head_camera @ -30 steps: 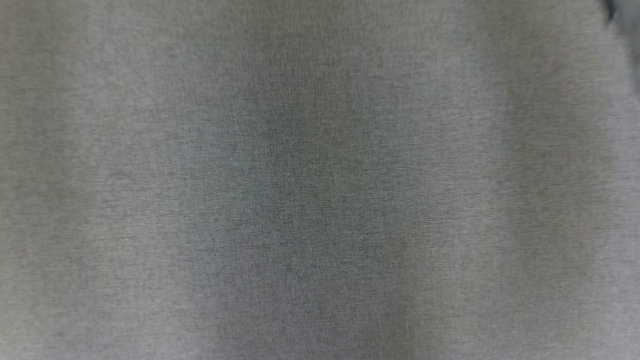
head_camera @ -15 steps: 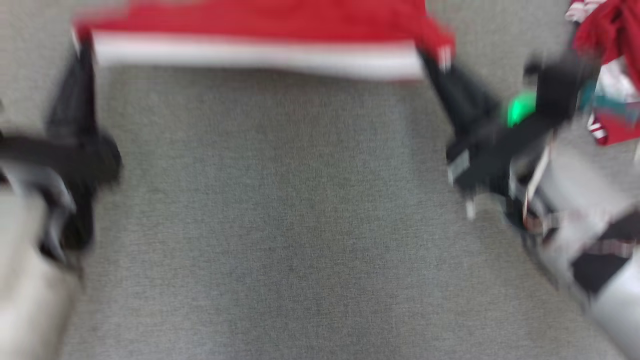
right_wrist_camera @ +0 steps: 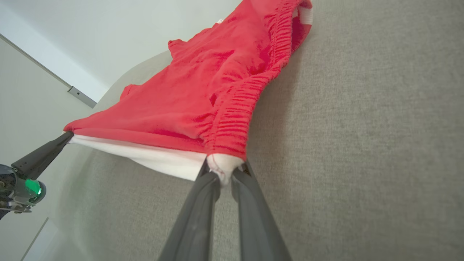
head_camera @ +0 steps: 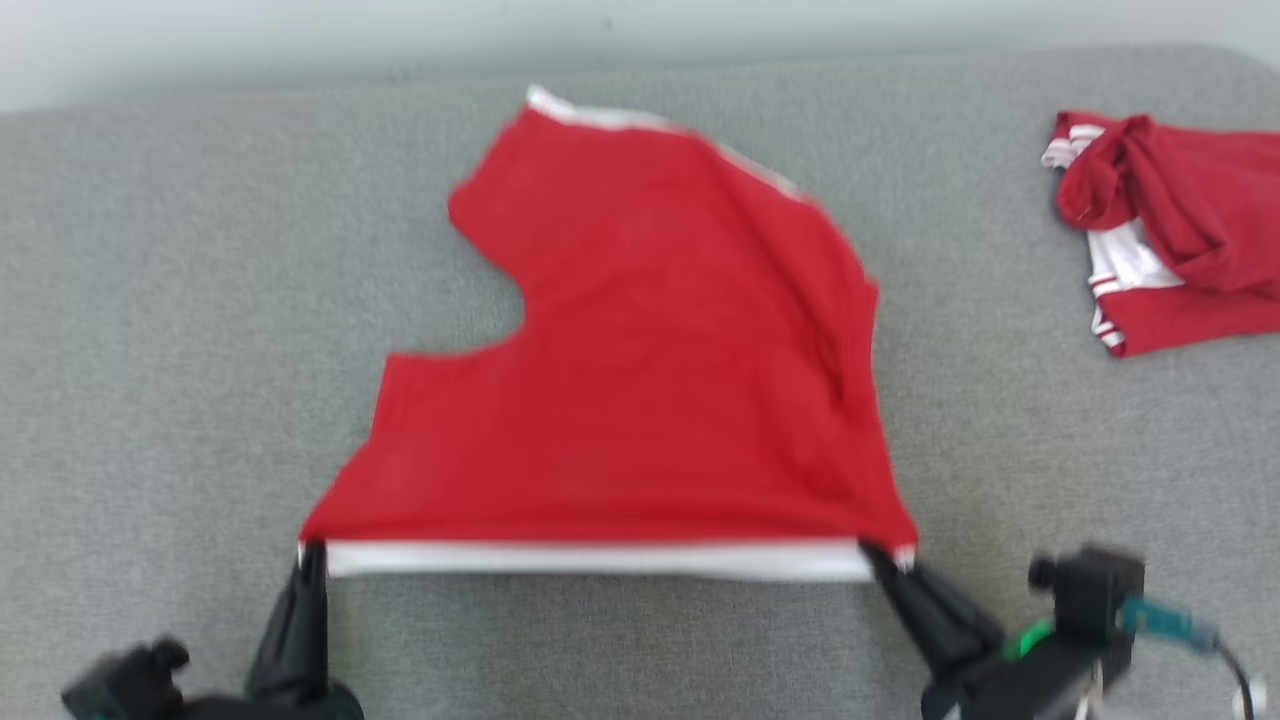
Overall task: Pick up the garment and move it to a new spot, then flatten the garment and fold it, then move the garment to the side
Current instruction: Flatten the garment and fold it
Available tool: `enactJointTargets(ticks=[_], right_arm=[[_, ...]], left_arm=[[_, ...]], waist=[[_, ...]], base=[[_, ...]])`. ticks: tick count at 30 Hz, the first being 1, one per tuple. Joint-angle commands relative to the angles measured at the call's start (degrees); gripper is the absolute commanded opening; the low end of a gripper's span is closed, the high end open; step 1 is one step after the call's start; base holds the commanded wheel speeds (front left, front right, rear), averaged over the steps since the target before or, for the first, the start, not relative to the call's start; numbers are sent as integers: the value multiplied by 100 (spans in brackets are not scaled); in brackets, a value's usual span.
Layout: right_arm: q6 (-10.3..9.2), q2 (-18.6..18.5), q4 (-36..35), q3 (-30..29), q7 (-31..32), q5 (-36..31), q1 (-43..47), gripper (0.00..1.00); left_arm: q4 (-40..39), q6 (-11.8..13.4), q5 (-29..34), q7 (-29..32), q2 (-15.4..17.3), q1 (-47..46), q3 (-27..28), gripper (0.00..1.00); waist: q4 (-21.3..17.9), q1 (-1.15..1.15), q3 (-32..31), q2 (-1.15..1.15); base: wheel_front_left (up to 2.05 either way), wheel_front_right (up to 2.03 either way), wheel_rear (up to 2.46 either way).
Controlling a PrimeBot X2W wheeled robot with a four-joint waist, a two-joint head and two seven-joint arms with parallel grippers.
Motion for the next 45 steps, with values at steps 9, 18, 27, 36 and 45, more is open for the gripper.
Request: enactJointTargets(ticks=[9,18,27,36,45], right_arm=[[-20,373,-820,-855,508,-621,1391,0],[-19,930,-1356,-1326,953,-941,1176,0],[-18,1549,-1050,-1461,828,-988,-141,0],[-18,2208,-149,-1404,433,-932,-1281,0],[-18,2463,840,-1338,-110,-698,-2153,0]], left_arm=[[-281,-93,398,-30,-268,641,261,0],[-428,-304,774,234,151,-311,137,0],[-45,-561,1040,1271,841,-2568,-166,0],[1038,-659,1101,1996,1199,-4368,-468,0],[2431,-689,1198,1884,1190,-5563,-1005,0]], waist=[[105,2,-352,1],[-69,2,-183,1],[-627,2,708,1],[-1224,2,1420,1],[-1523,2,1625,1]], base=[[0,0,0],[0,0,0],[0,0,0],[0,0,0],[0,0,0]])
